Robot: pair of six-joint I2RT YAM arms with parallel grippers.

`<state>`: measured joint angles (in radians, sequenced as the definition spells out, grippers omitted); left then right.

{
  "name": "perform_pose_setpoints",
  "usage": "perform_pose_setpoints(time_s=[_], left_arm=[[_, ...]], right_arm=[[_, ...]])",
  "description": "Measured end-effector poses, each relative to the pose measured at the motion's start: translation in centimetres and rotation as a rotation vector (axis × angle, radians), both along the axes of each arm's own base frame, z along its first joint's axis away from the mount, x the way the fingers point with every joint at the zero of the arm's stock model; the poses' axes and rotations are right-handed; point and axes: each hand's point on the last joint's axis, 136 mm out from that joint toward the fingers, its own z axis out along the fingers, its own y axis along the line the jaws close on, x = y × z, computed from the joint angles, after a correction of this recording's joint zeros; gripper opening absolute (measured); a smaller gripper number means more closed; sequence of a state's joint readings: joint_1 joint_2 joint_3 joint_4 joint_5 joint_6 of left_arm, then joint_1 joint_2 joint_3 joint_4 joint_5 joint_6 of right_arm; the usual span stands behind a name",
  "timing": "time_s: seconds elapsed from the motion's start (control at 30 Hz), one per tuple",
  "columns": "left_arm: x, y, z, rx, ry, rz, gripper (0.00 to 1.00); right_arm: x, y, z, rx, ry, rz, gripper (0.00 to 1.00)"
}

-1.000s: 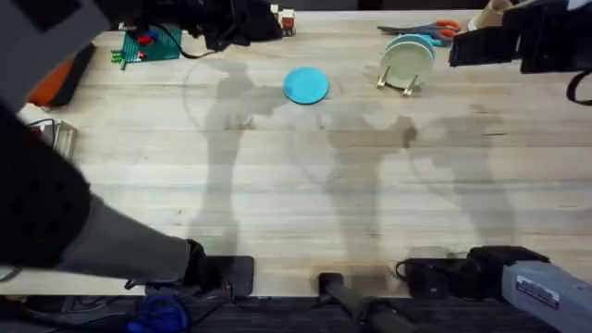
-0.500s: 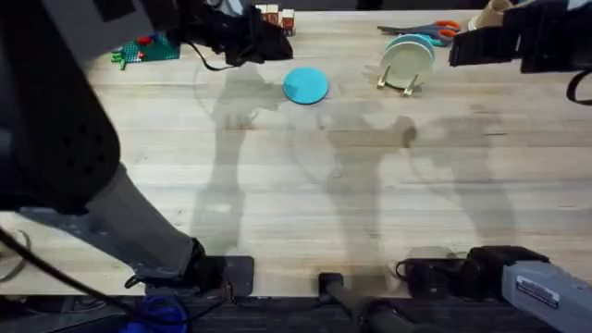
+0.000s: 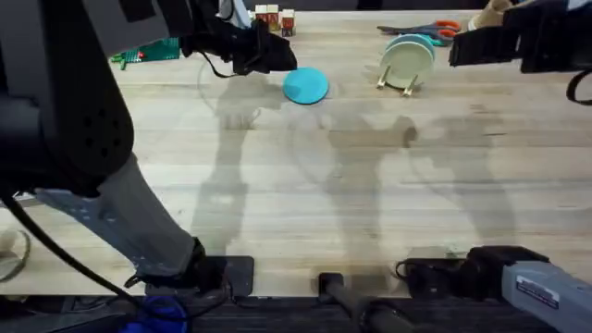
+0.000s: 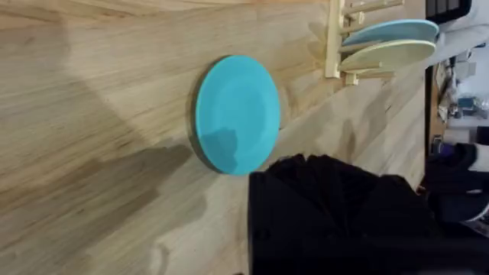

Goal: Pick up the plates from the table one by one and place each into a slot on the dish rack.

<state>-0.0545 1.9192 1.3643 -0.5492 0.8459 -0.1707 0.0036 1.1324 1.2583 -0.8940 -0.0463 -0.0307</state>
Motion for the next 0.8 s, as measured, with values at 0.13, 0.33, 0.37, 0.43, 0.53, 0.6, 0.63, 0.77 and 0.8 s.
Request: perform_pose_setpoints(time_s=[0.13, 0.33, 0.37, 0.43, 0.53, 0.6, 0.63, 0.77, 0.8], left_arm=[[0.1, 0.2, -0.2, 0.014, -0.002, 0.004, 0.040], [0.2, 0.3, -0.4, 0.031, -0.010, 0.005, 0.041], [0.2, 0.4, -0.5, 0.032, -0.011, 0.004, 0.041], [0.2, 0.4, -0.5, 0.033, -0.012, 0.002, 0.041], [0.3, 0.4, -0.8, 0.034, -0.010, 0.001, 0.041], [0.3, 0.3, -1.2, 0.034, -0.002, 0.000, 0.041], [0.3, 0.4, -1.5, 0.035, 0.004, 0.000, 0.041], [0.2, 0.3, -2.9, 0.037, 0.035, -0.002, 0.041], [0.2, 0.4, -3.3, 0.038, 0.043, -0.003, 0.040]], right_arm=[[0.0, 0.0, 0.0, 0.000, 0.000, 0.000, 0.994], [0.0, 0.0, 0.0, 0.000, 0.000, 0.000, 0.995], [0.0, 0.0, 0.0, 0.000, 0.000, 0.000, 0.995], [0.0, 0.0, 0.0, 0.000, 0.000, 0.000, 0.995], [0.0, 0.0, 0.0, 0.000, 0.000, 0.000, 0.995], [0.0, 0.0, 0.0, 0.000, 0.000, 0.000, 0.995], [0.0, 0.0, 0.0, 0.000, 0.000, 0.000, 0.995], [0.0, 0.0, 0.0, 0.000, 0.000, 0.000, 0.995], [0.0, 0.0, 0.0, 0.000, 0.000, 0.000, 0.995]])
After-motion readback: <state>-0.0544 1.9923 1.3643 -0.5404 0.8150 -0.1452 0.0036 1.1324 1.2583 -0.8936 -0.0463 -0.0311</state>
